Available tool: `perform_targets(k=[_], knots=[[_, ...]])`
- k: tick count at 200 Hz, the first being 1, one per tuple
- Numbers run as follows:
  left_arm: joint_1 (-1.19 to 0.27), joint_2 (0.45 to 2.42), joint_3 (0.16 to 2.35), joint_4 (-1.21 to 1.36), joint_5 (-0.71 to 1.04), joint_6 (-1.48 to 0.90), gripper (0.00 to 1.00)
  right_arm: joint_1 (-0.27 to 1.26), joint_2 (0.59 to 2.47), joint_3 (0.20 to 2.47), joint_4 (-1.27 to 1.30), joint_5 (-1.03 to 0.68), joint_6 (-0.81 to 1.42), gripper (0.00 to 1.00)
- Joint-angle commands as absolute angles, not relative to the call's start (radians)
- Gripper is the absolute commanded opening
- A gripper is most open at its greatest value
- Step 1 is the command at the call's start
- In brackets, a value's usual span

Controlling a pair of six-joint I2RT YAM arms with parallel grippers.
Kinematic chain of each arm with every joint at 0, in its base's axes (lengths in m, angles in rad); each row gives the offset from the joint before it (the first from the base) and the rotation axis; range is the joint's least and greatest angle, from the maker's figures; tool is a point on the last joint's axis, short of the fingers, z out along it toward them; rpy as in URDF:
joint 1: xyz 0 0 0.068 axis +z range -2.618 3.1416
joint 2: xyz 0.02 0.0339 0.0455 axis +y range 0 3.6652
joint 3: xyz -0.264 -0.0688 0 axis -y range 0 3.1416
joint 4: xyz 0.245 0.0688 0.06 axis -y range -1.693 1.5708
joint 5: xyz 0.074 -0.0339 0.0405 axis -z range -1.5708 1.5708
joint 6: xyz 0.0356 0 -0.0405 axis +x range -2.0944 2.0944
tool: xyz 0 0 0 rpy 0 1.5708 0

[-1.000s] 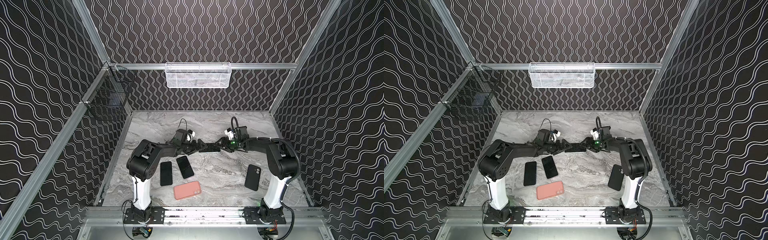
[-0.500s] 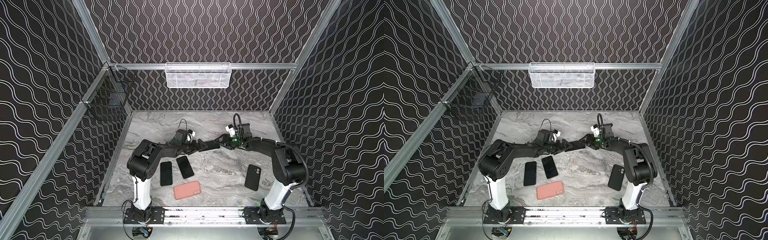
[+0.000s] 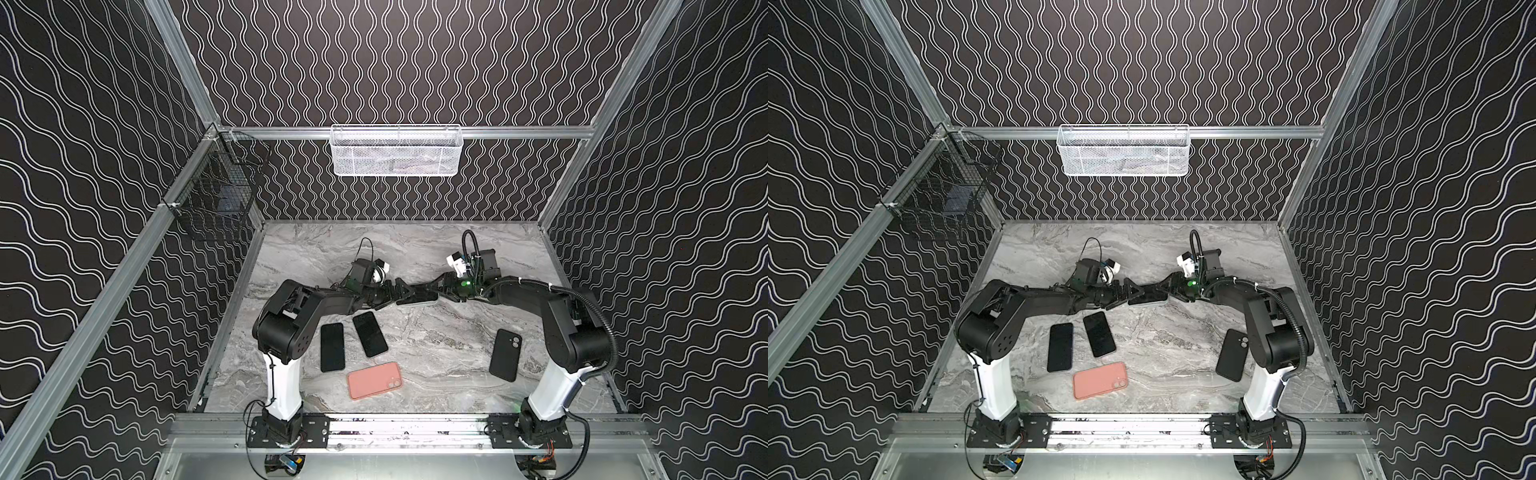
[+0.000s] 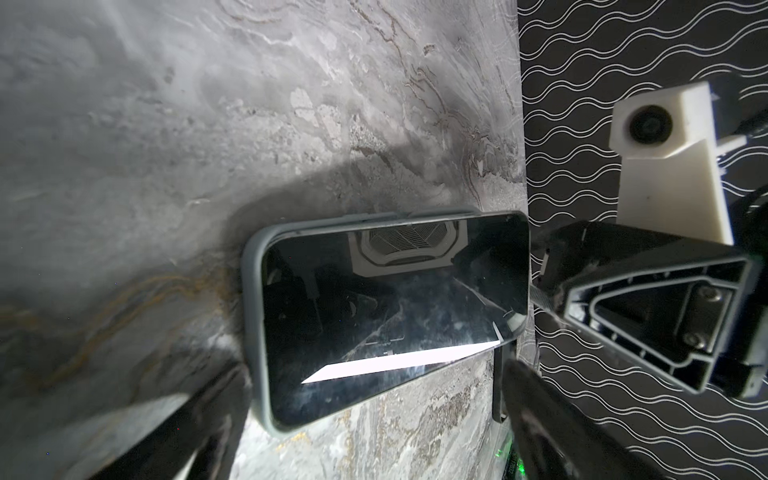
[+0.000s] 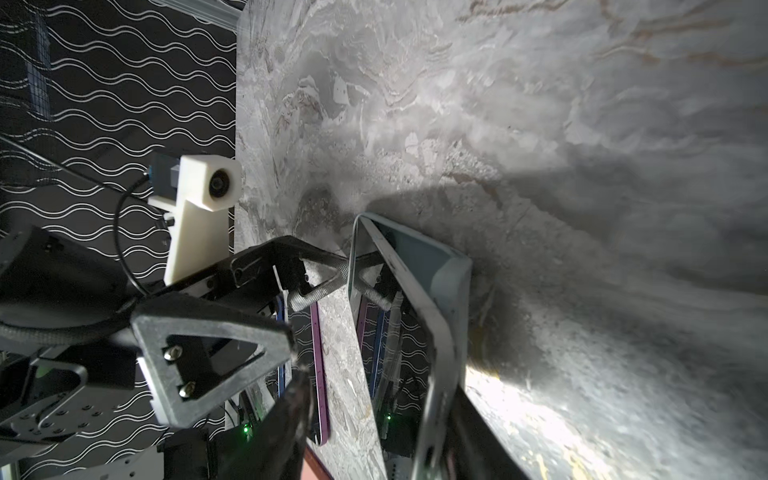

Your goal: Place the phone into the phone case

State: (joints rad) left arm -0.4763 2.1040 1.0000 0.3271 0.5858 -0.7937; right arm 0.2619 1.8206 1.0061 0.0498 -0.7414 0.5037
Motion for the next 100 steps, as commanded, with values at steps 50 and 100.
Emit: perform_targets(k=[50,100], knots=[[-0.483,2.077,0.981,0.236,0.564,-0.791,0.99,0.272,1.858,1.033,-0.118,-0.51,0.455,0.61],[-0.482,2.069,0.981,0.22,0.551,-0.784,0.98,0.272,1.839,1.036,-0.177,-0.398,0.453,0.68]])
